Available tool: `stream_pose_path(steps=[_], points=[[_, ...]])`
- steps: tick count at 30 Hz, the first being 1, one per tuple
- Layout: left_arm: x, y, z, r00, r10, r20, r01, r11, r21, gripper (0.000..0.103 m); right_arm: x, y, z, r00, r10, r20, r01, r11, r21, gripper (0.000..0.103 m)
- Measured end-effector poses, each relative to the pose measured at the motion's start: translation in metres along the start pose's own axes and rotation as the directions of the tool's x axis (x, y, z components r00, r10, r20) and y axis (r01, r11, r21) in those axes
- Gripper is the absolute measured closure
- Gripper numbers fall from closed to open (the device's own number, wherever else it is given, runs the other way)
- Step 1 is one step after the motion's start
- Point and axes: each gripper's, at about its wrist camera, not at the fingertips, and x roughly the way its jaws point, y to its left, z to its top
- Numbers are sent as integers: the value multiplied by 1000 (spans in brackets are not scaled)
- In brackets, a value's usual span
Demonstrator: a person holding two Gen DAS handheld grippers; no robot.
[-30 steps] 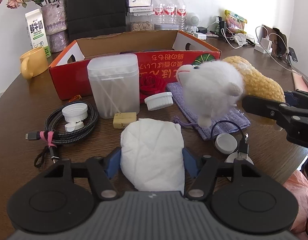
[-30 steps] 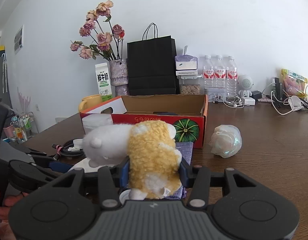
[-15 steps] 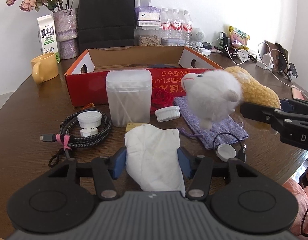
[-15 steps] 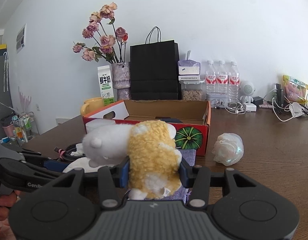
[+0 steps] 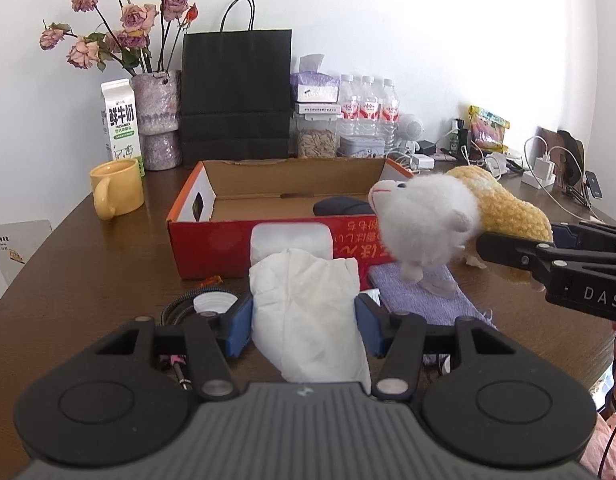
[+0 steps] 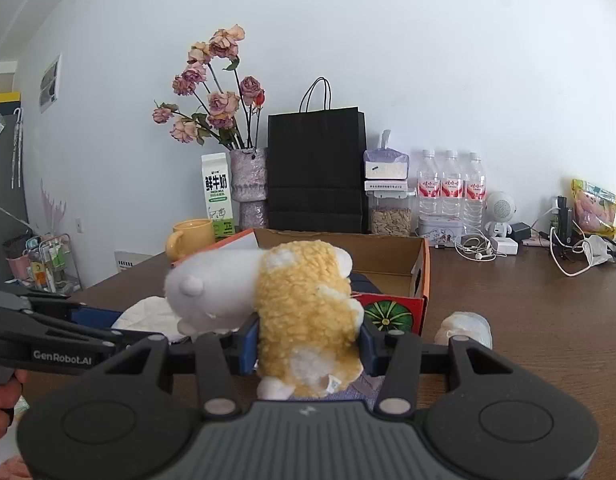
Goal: Organize objects
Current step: 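Carry the white cloth and plush toy into the box and open both grippers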
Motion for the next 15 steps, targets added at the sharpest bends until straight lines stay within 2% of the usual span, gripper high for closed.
stream_pose_path(steps=[7, 15], points=[[11, 8, 32, 997, 13, 70, -11, 1000, -23, 47, 19, -1, 23, 1000, 2, 26, -1, 1000, -1, 56], [52, 21, 69, 995, 25, 98, -20, 998, -60, 47, 65, -13, 52, 1000, -10, 28, 10, 1000, 6, 56]])
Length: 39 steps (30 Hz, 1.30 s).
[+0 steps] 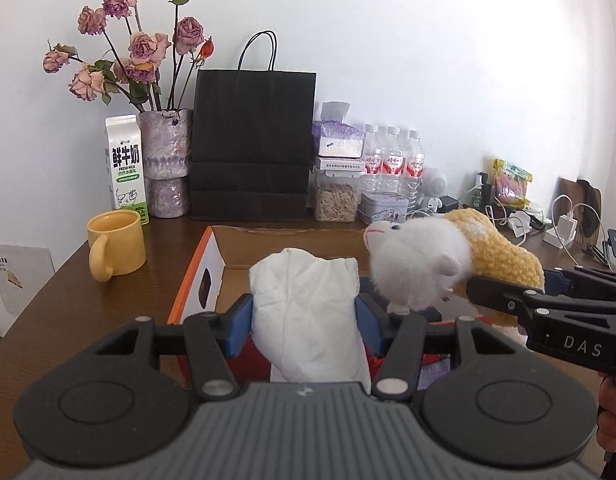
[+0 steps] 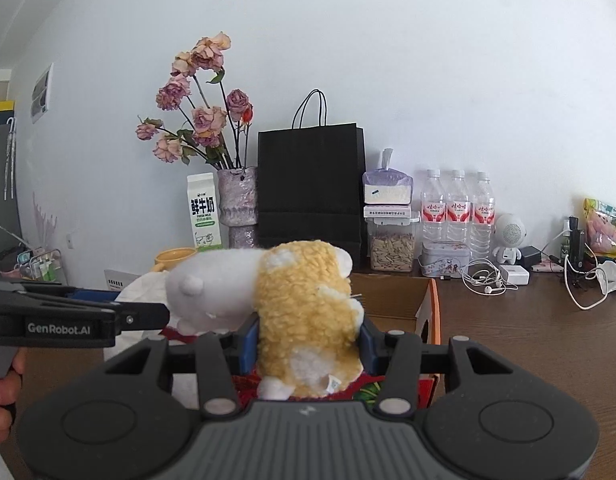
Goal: Organize objects
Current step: 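Carry the white cloth and plush toy into the box and open both grippers, then move both grippers back toward the clutter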
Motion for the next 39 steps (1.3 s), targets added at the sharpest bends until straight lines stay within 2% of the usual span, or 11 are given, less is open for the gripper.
stream_pose_path(steps=[11, 17, 20, 24, 25, 27, 28, 29, 39], points=[[82, 18, 31, 1000, 26, -11, -26, 999, -42, 47, 86, -16, 25, 999, -37, -36, 38, 999, 33, 56], [115, 27, 27, 997, 77, -26, -78, 995, -60, 47, 125, -28, 18, 995, -66, -75, 71, 995, 64, 56], [124, 30, 24, 996, 76, -44, -78, 995, -53, 46, 136, -33, 9, 993, -63, -96, 70, 995, 68, 56], [119, 34, 23, 998, 67, -7, -67, 994, -88, 25, 141, -36, 3, 992, -57, -112, 66, 994, 83, 53], [117, 33, 23, 998, 68, 7, -67, 994, -82, 16, 142, -37, 2, 992, -57, -115, 67, 994, 86, 49], [114, 32, 24, 997, 69, 18, -68, 995, -80, 0, 143, -38, 1, 991, -62, -117, 73, 993, 88, 25], [111, 31, 24, 997, 75, 31, -72, 994, -80, 0, 143, -38, 0, 991, -65, -114, 75, 993, 87, 7], [110, 30, 24, 996, 79, 30, -76, 994, -75, 0, 142, -37, -1, 992, -65, -113, 75, 994, 85, 3], [107, 29, 20, 996, 83, 11, -82, 994, -72, 0, 136, -31, -2, 993, -41, -109, 48, 997, 65, 2]])
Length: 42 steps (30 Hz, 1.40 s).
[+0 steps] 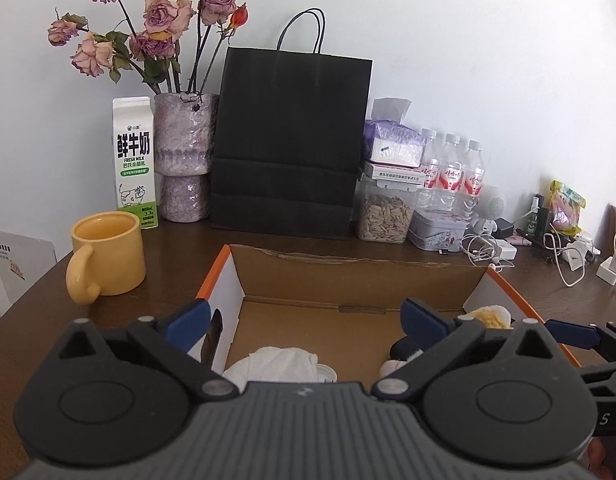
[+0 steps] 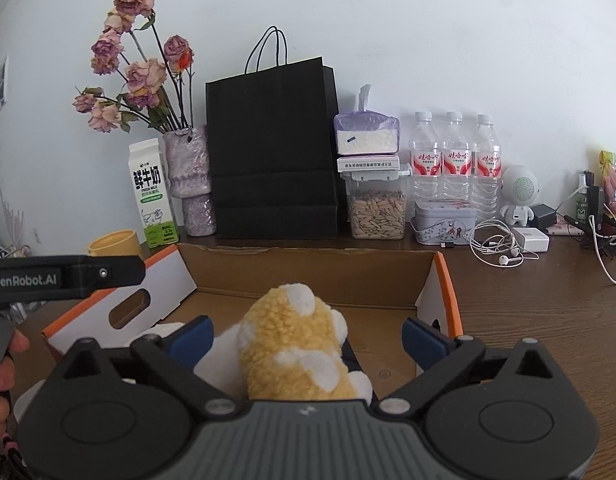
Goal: Organize objects
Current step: 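Move both grippers back toward the clutter, then grasp the clear plastic bag with the right gripper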
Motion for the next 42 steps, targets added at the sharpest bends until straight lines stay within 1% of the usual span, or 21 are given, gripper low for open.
stream_pose_path(steps=[2, 11, 18, 24, 29, 42], points=[[-1, 0, 0, 1000, -2, 4, 2, 1000, 1, 0, -1, 0, 0, 1000, 1, 3, -1, 1000, 0, 0], [-18, -4, 2, 1000, -5, 29, 5, 1000, 0, 0, -19, 4, 5, 999, 2, 32, -1, 1000, -13, 0], [-44, -6, 1, 999, -11, 38, 11, 1000, 7, 0, -44, 7, 5, 999, -10, 46, 12, 1000, -29, 0], [-67, -6, -3, 999, -11, 39, 10, 1000, 17, 0, -68, 6, -2, 999, -24, 40, 25, 999, -30, 0], [-84, -4, -10, 1000, -7, 31, 6, 1000, 29, 0, -91, 5, -12, 999, -33, 31, 34, 999, -35, 0], [-116, 13, -38, 999, 12, -43, -11, 999, 43, 0, -142, -7, -48, 997, -65, -29, 63, 996, -64, 0]])
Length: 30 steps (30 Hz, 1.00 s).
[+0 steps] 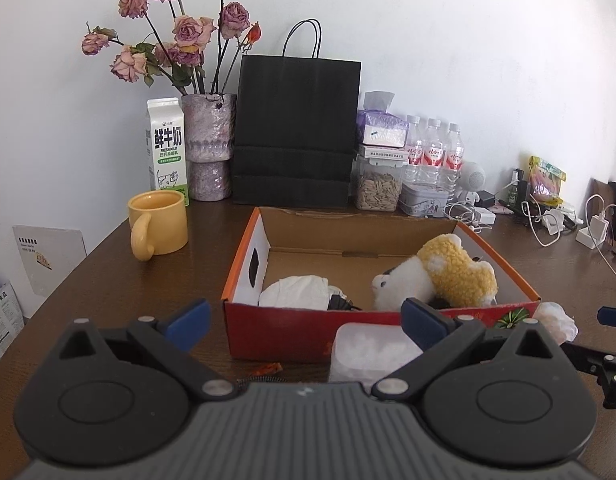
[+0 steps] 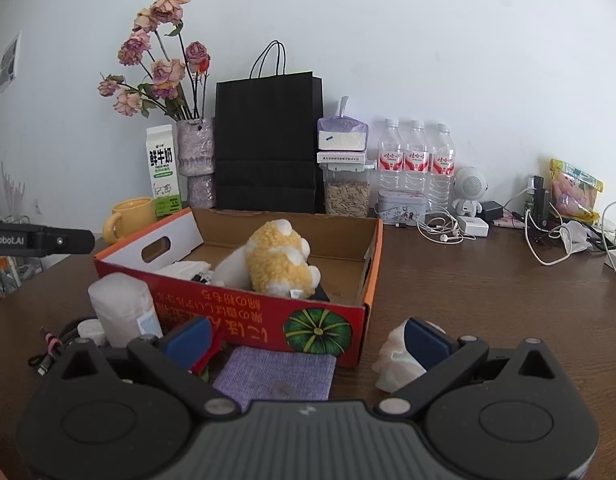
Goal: Organize objects
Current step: 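Grasp the clear plastic bag with the right gripper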
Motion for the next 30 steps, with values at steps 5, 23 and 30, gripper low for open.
stream_pose_path(steps=[5, 23, 30], points=[[-3, 9, -13, 999, 10, -32, -10, 1000, -1, 0, -7, -11, -14, 999, -27, -35, 27, 1000, -3, 0], [8, 42, -34, 987, 84, -138, -89, 995, -35, 0, 78, -78, -18, 978, -94, -185, 96, 995, 3, 1], [18, 46, -42, 979, 59, -198, -65, 998, -25, 0, 89, -74, -16, 981, -44, -188, 42, 999, -17, 35]])
